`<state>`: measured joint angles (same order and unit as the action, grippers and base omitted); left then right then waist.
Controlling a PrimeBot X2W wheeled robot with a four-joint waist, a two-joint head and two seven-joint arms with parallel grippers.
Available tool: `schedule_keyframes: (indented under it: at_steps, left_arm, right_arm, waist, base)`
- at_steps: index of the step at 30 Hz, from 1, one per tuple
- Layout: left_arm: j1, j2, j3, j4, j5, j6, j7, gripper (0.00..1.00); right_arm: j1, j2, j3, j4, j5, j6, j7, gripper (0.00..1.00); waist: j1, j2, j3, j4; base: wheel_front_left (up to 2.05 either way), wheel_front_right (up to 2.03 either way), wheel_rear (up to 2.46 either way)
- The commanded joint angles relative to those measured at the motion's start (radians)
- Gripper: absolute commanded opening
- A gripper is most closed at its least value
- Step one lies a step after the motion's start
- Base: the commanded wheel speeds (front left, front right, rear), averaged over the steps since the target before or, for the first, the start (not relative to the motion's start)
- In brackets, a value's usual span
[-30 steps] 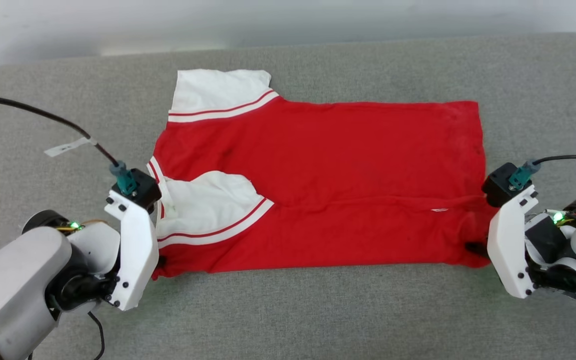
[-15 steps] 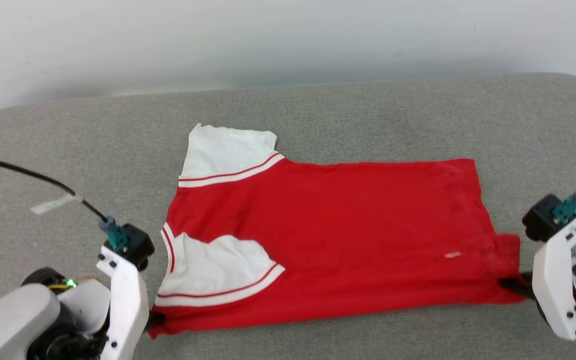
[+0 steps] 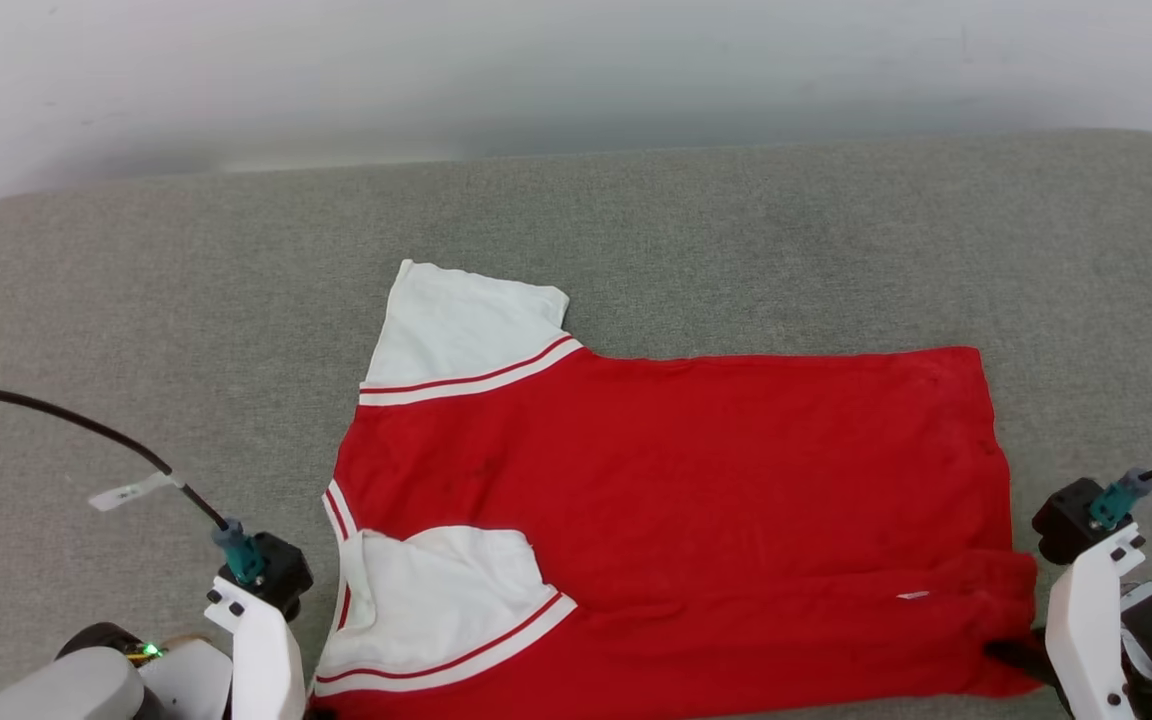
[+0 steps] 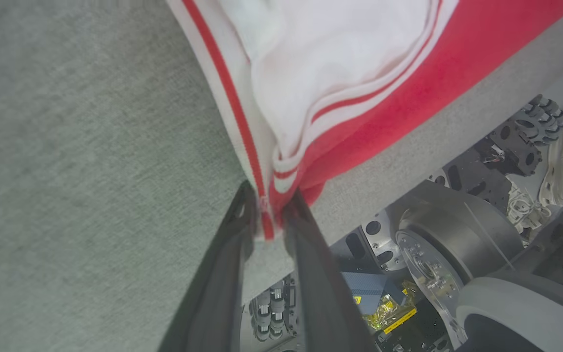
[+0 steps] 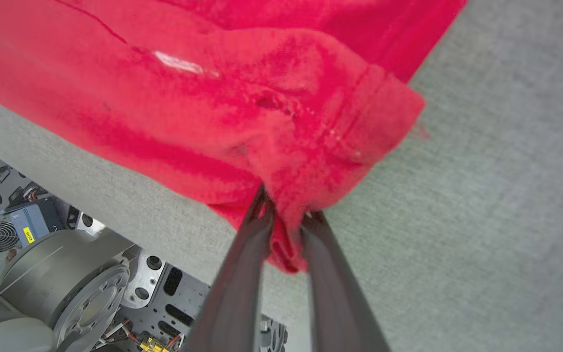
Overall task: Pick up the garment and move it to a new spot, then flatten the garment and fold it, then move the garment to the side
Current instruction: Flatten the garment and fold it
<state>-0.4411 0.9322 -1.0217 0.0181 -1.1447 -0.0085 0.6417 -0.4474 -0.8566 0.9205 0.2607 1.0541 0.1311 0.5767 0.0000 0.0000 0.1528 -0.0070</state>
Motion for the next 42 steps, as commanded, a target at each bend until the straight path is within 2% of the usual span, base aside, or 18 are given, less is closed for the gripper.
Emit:
schedule_keyframes:
  at_steps: [1,5,10,14,19,21,25,29,34,37,41,42]
  left_arm:
    - [-0.011,0.003,0.011,0.006,0.010,-0.001,-0.012,1.00]
    - [-0.038,0.020,0.043,0.004,0.003,-0.004,-0.034,1.00]
    - [-0.102,0.050,0.110,-0.020,0.022,0.002,-0.088,1.00]
    - [-0.170,0.048,0.160,-0.001,0.080,0.014,-0.165,1.00]
    - [-0.262,0.006,0.206,0.067,0.129,0.025,-0.235,1.00]
    - [-0.297,-0.015,0.216,0.104,0.151,0.023,-0.261,1.00]
    - [-0.375,-0.047,0.236,0.171,0.174,0.020,-0.278,1.00]
    - [-0.458,-0.070,0.246,0.231,0.182,0.012,-0.249,1.00]
    - [-0.575,-0.096,0.251,0.298,0.165,-0.006,-0.150,1.00]
    - [-0.636,-0.116,0.249,0.336,0.131,-0.017,-0.051,1.00]
    - [-0.721,-0.113,0.212,0.372,0.124,-0.029,0.121,1.00]
    - [-0.721,-0.113,0.212,0.372,0.124,-0.029,0.121,1.00]
  right_arm:
    - [0.010,0.006,-0.015,0.006,-0.022,-0.001,-0.026,1.00]
    - [0.001,0.014,-0.064,-0.016,-0.056,-0.001,-0.107,1.00]
    - [-0.020,0.029,-0.163,-0.061,-0.151,-0.001,-0.289,1.00]
    - [-0.016,0.093,-0.279,-0.070,-0.239,-0.001,-0.486,1.00]
    - [0.011,0.172,-0.407,-0.083,-0.362,-0.001,-0.694,1.00]
    - [0.031,0.214,-0.467,-0.082,-0.421,-0.001,-0.765,1.00]
    - [0.081,0.311,-0.613,-0.113,-0.548,-0.001,-0.826,1.00]
    - [0.150,0.415,-0.737,-0.196,-0.677,-0.001,-0.841,1.00]
    - [0.224,0.529,-0.828,-0.303,-0.749,-0.001,-0.841,1.00]
    - [0.243,0.566,-0.839,-0.335,-0.769,-0.001,-0.841,1.00]
    - [0.234,0.589,-0.838,-0.355,-0.780,-0.001,-0.841,1.00]
    - [0.234,0.589,-0.838,-0.355,-0.780,-0.001,-0.841,1.00]
  waist:
    - [0.0000,0.0000,-0.003,0.003]
    - [0.0000,0.0000,-0.017,0.002]
    - [0.0000,0.0000,-0.027,-0.008]
    - [0.0000,0.0000,-0.017,-0.025]
    - [0.0000,0.0000,0.017,-0.048]
    - [0.0000,0.0000,0.035,-0.059]
    - [0.0000,0.0000,0.082,-0.083]
    - [0.0000,0.0000,0.134,-0.107]
    - [0.0000,0.0000,0.202,-0.134]
    - [0.0000,0.0000,0.243,-0.152]
    - [0.0000,0.0000,0.296,-0.175]
    - [0.0000,0.0000,0.296,-0.175]
  base:
    - [0.00,0.00,0.00]
    - [0.00,0.00,0.00]
    - [0.00,0.00,0.00]
    - [0.00,0.00,0.00]
    - [0.00,0.00,0.00]
    - [0.00,0.00,0.00]
    - [0.00,0.00,0.00]
    - [0.00,0.00,0.00]
    - [0.00,0.00,0.00]
    - [0.00,0.00,0.00]
    - [0.00,0.00,0.00]
    - [0.00,0.00,0.00]
